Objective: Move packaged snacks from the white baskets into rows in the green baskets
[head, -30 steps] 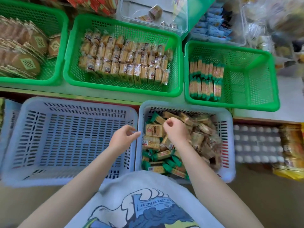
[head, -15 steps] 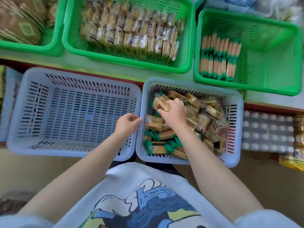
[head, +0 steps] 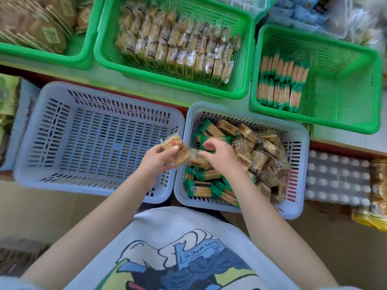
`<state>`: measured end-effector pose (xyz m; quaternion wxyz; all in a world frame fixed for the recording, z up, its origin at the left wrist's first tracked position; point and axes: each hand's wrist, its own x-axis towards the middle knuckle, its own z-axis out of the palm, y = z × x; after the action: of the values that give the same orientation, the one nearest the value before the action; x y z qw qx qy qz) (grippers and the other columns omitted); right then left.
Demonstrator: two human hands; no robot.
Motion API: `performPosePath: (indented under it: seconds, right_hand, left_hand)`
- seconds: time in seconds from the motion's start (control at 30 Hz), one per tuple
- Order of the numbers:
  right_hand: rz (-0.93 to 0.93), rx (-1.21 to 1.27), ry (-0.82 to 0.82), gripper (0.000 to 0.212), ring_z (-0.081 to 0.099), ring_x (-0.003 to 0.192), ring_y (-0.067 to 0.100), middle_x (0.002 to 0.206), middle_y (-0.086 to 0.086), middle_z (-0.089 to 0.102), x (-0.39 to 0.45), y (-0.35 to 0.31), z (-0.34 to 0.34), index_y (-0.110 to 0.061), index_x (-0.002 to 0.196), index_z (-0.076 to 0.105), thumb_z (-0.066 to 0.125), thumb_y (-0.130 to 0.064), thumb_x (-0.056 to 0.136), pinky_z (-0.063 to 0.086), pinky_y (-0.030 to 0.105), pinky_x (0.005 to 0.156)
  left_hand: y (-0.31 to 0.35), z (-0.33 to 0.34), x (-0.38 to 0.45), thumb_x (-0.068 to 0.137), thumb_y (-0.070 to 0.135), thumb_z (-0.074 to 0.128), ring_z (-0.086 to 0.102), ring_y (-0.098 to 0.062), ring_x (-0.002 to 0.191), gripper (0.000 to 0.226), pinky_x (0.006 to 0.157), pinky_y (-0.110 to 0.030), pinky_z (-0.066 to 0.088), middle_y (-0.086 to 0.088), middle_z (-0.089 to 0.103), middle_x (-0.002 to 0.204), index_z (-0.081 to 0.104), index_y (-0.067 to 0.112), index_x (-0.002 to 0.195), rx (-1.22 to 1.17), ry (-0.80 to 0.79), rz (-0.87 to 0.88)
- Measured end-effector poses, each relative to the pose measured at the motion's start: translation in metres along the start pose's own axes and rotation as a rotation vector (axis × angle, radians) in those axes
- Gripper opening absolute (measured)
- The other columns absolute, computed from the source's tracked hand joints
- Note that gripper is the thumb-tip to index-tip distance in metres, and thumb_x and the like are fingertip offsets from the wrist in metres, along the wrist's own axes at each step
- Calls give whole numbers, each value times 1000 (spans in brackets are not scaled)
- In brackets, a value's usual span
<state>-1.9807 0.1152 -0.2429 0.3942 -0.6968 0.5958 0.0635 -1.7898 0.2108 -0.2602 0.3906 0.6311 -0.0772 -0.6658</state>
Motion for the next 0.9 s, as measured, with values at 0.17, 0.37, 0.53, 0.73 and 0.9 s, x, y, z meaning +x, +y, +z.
performPosePath:
  seconds: [0.17, 0.37, 0.53, 0.73, 0.9]
  right_hand:
    - [-23, -378, -132, 64, 44, 131, 26, 136, 1, 58, 11, -2, 22, -32, 141, 45, 75, -46, 86, 26, 45, 110]
    - [108, 153, -8, 31, 61, 97, 22, 107, -3, 61, -3, -17, -9, -24, 110, 55, 74, -34, 87, 51, 38, 82]
    - [162, 1295, -144, 28, 69, 92, 32, 113, 16, 69, -24, -47, -38, -10, 125, 57, 46, -26, 105, 54, 44, 79]
    - [41, 1295, -179, 49, 70, 91, 27, 114, 18, 70, -25, -88, -45, -6, 131, 59, 45, -42, 100, 55, 38, 78]
    - [-34, 957, -13, 29, 64, 95, 19, 107, 4, 74, -15, -125, -35, -14, 116, 67, 52, -35, 103, 49, 32, 81]
  left_hand:
    - [-6, -13, 0, 93, 28, 71, 73, -23, 100, 21, 93, -42, 57, -7, 74, 113, 65, 18, 110, 28, 31, -13]
    - [5, -19, -1, 94, 25, 68, 73, -21, 100, 28, 72, -30, 56, -3, 74, 114, 63, 19, 121, -42, -5, 3]
    - [34, -11, -3, 95, 26, 66, 72, -23, 98, 34, 79, -34, 59, -9, 72, 113, 58, 17, 126, -154, -68, 35]
    - [75, -8, -7, 96, 37, 63, 70, -33, 106, 43, 96, -50, 55, -15, 71, 120, 57, 15, 133, -160, -123, 156]
    - [103, -17, -15, 78, 55, 74, 70, -32, 107, 75, 77, -38, 59, -13, 71, 121, 54, 13, 136, -187, -118, 204]
